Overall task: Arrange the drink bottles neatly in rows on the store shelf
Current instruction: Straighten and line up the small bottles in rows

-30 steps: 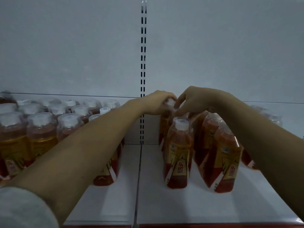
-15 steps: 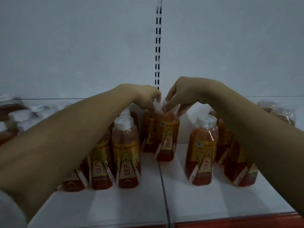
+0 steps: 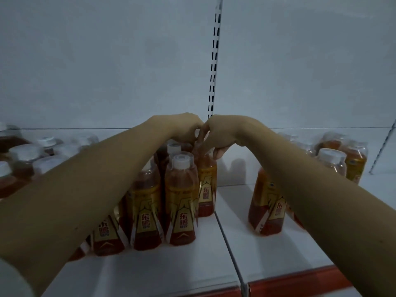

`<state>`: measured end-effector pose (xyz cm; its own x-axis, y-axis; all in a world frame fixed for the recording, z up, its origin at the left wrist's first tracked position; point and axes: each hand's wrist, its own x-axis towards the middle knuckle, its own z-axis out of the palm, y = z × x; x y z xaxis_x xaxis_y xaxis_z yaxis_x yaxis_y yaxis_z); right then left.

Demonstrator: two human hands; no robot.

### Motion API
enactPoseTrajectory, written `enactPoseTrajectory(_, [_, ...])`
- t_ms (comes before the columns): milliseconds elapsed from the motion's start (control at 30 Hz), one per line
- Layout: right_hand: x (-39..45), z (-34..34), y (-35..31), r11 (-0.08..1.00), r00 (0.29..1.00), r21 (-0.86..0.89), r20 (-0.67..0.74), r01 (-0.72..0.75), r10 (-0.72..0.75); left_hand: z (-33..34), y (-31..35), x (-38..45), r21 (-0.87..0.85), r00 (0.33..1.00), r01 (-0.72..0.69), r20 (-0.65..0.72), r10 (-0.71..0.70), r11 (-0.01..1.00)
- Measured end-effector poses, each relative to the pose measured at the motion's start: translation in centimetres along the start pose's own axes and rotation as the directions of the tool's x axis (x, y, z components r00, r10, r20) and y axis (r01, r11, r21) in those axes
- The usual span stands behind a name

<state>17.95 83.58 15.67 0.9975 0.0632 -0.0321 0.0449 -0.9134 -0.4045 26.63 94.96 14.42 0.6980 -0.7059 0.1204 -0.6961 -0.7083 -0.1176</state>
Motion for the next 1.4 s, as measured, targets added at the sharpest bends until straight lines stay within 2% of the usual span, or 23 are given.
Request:
enactPoseTrajectory(133, [-1.0,0.9,0.0,0.999,0.999,0.044,-0.033,-0.013,0.014,-0.1,-0.3,-0.3,-0.137,0.998,0.005,0.062,0.004,0.991])
enactPoseTrajectory(233, [-2.5,0.9,0.7,0.974,0.995,0.221,-0.095,0.057,-0.037,-1.6,-0.3,-1.0,-0.217,1.000,0.008,0.004,-0.007,0.976])
enactPoseTrajectory(300, [-3.9,0.4,1.0,0.961,0.965,0.237,-0.249,0.143,-0.082,-3.0,0.1,-1.7,-0.222,0.994,0.015,-0.102,-0.039,0.975])
enactPoseTrajectory(367, [-5.2,-0.1,1.7,0.939,0.866,0.221,-0.482,0.264,-0.130,-4.2,1.2,-2.9,-0.273,0.960,0.031,-0.259,-0.104,0.962])
enactPoseTrajectory(433, [-6.3,-0.1,2.9,0.905,0.742,0.218,-0.655,0.364,-0.140,-4.5,2.9,-4.5,-0.299,0.869,0.000,-0.473,-0.149,0.954])
enactPoseTrajectory(533, [-7.6,1.0,5.2,0.873,0.611,0.206,-0.781,0.442,-0.125,-2.5,6.2,-7.5,-0.316,0.614,-0.109,-0.767,-0.186,0.942])
enactPoseTrajectory(600, [-8.4,2.3,7.0,0.862,0.574,0.214,-0.812,0.460,-0.104,0.1,8.5,-9.4,-0.322,0.465,-0.120,-0.854,-0.233,0.939])
enactPoseTrajectory(633, [-8.7,3.1,8.0,0.863,0.568,0.217,-0.818,0.457,-0.096,1.7,9.6,-10.1,-0.334,0.423,-0.094,-0.866,-0.266,0.938])
enactPoseTrajectory(700, [-9.5,4.9,10.1,0.877,0.575,0.225,-0.816,0.425,-0.069,5.1,11.3,-11.4,-0.359,0.386,-0.016,-0.863,-0.326,0.933])
enactPoseTrajectory(800, [-10.5,8.0,12.8,0.864,0.610,0.309,-0.792,0.397,0.003,9.9,12.8,-12.7,-0.322,0.377,0.143,-0.857,-0.352,0.936])
enactPoseTrajectory(867, [-11.1,10.1,13.8,0.803,0.694,0.444,-0.718,0.398,0.053,12.2,13.3,-13.4,-0.319,0.396,0.231,-0.832,-0.389,0.919])
enactPoseTrajectory(933, [-11.4,11.6,14.4,0.740,0.763,0.543,-0.643,0.398,0.061,13.9,13.6,-14.0,-0.290,0.447,0.333,-0.789,-0.422,0.897])
enactPoseTrajectory(1033, [-11.2,12.8,15.6,0.696,0.829,0.620,-0.555,0.361,0.064,15.4,14.0,-14.6,-0.219,0.529,0.463,-0.709,-0.466,0.859])
enactPoseTrajectory(1100, [-11.2,13.1,16.4,0.693,0.874,0.654,-0.481,0.302,0.074,15.7,14.0,-14.7,-0.224,0.535,0.516,-0.670,-0.515,0.827])
enactPoseTrajectory(1233, [-11.8,13.6,17.4,0.684,0.892,0.666,-0.450,0.299,0.048,16.1,14.1,-14.6,-0.245,0.530,0.574,-0.616,-0.583,0.781])
enactPoseTrajectory(1400, [-11.3,14.8,15.2,0.708,0.904,0.636,-0.427,0.307,-0.008,15.9,14.1,-14.7,-0.288,0.548,0.553,-0.581,-0.602,0.782])
